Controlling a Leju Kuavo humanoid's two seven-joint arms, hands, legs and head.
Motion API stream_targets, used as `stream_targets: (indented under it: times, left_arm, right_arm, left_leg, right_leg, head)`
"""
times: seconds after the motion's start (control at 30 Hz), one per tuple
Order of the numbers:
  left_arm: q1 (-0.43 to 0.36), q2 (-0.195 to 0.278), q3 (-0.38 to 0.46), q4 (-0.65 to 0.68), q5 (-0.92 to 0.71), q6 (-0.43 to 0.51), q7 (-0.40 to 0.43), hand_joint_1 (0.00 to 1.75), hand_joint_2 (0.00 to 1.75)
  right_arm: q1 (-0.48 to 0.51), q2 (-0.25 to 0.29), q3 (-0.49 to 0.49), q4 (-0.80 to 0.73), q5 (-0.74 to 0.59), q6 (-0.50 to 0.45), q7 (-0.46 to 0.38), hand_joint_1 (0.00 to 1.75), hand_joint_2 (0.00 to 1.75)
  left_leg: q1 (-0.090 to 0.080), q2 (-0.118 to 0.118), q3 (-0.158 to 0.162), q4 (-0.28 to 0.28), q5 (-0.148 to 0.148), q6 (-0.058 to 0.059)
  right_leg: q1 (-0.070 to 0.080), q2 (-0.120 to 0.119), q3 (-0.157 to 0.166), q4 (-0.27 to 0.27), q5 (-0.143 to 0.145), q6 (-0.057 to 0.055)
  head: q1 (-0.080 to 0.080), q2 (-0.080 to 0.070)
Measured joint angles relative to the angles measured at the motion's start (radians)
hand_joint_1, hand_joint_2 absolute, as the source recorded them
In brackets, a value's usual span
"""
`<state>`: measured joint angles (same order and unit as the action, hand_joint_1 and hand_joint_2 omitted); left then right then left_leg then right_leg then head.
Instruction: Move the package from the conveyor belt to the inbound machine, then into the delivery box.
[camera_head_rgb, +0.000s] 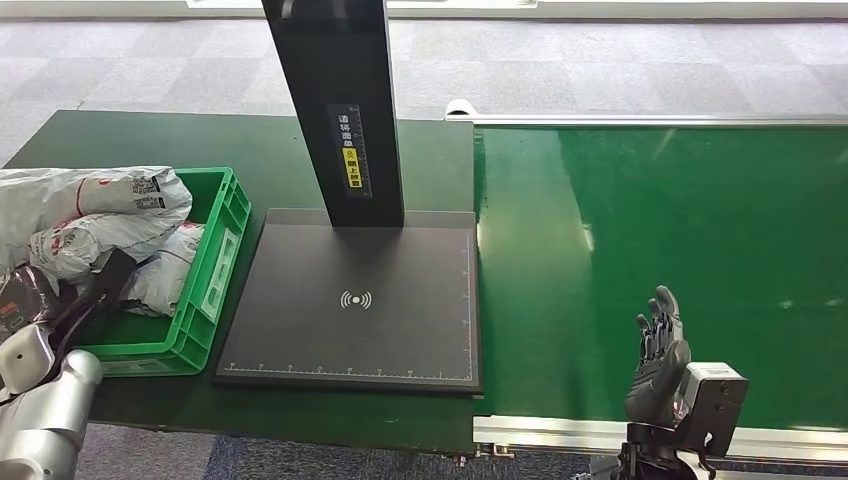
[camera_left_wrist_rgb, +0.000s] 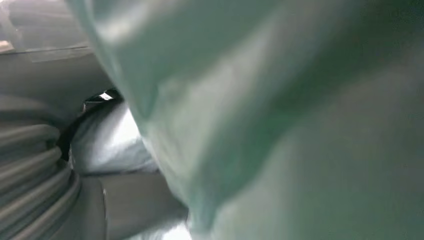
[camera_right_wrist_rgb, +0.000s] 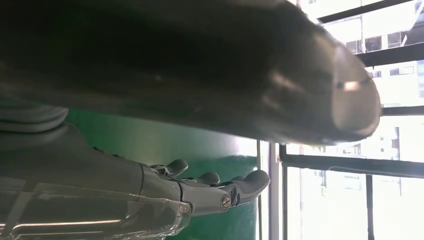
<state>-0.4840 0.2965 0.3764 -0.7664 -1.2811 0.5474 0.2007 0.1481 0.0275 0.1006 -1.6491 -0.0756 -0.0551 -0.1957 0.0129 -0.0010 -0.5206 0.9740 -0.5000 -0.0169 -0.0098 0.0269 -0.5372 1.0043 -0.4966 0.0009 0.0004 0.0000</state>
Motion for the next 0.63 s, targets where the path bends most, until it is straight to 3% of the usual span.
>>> stream_targets:
  times: [0.17, 0.23, 0.3, 0.37, 0.47, 0.63]
  left_arm:
    - [0.027, -0.017, 0.028, -0.03, 0.202, -0.021, -0.153, 0.0, 1.75]
    - [0.042, -0.036, 0.045, -0.071, 0.419, -0.113, -0.254, 0.0, 1.75]
    - [0.054, -0.061, 0.074, -0.133, 0.714, -0.278, -0.326, 0.0, 1.75]
    - [0.072, -0.08, 0.093, -0.199, 0.945, -0.423, -0.345, 0.0, 1.75]
    - [0.118, -0.103, 0.082, -0.297, 1.14, -0.55, -0.348, 0.0, 1.75]
    - [0.171, -0.126, 0.027, -0.45, 1.377, -0.63, -0.351, 0.0, 1.75]
  right_arm:
    - [-0.001, 0.002, 0.0, 0.001, 0.002, 0.001, 0.0, 0.0, 0.0]
    - [-0.001, 0.002, 0.0, 0.002, 0.003, 0.005, -0.001, 0.0, 0.0]
    - [-0.002, 0.002, 0.0, 0.006, 0.004, 0.012, -0.002, 0.0, 0.0]
    - [-0.005, 0.002, 0.0, 0.011, 0.005, 0.018, -0.003, 0.0, 0.0]
    - [-0.009, 0.002, 0.0, 0.018, 0.007, 0.023, -0.004, 0.0, 0.0]
    - [-0.011, 0.004, -0.001, 0.022, 0.008, 0.024, -0.005, 0.0, 0.0]
  left_leg:
    - [0.0, -0.001, 0.0, 0.0, 0.0, 0.0]
    - [0.0, -0.002, 0.0, 0.0, 0.0, 0.0]
    - [0.0, -0.005, 0.0, 0.0, 0.001, 0.0]
    - [-0.001, -0.008, -0.001, 0.0, 0.001, 0.0]
    - [-0.001, -0.009, -0.002, 0.001, 0.001, 0.0]
    - [-0.001, -0.009, -0.004, 0.001, 0.001, 0.0]
  right_leg:
    - [0.0, -0.001, 0.0, 0.0, 0.0, 0.0]
    - [0.0, -0.002, 0.0, 0.0, 0.0, 0.0]
    - [0.0, -0.005, 0.001, 0.0, 0.0, 0.0]
    - [-0.001, -0.008, 0.002, 0.0, 0.0, 0.0]
    - [-0.001, -0.009, 0.001, 0.0, 0.0, 0.0]
    - [-0.001, -0.009, -0.001, 0.0, 0.0, 0.0]
  head:
    - [0.0, 0.0]
    - [0.0, 0.0]
    - [0.0, 0.0]
    - [0.0, 0.0]
    - [0.0, 0.0]
    - [0.0, 0.0]
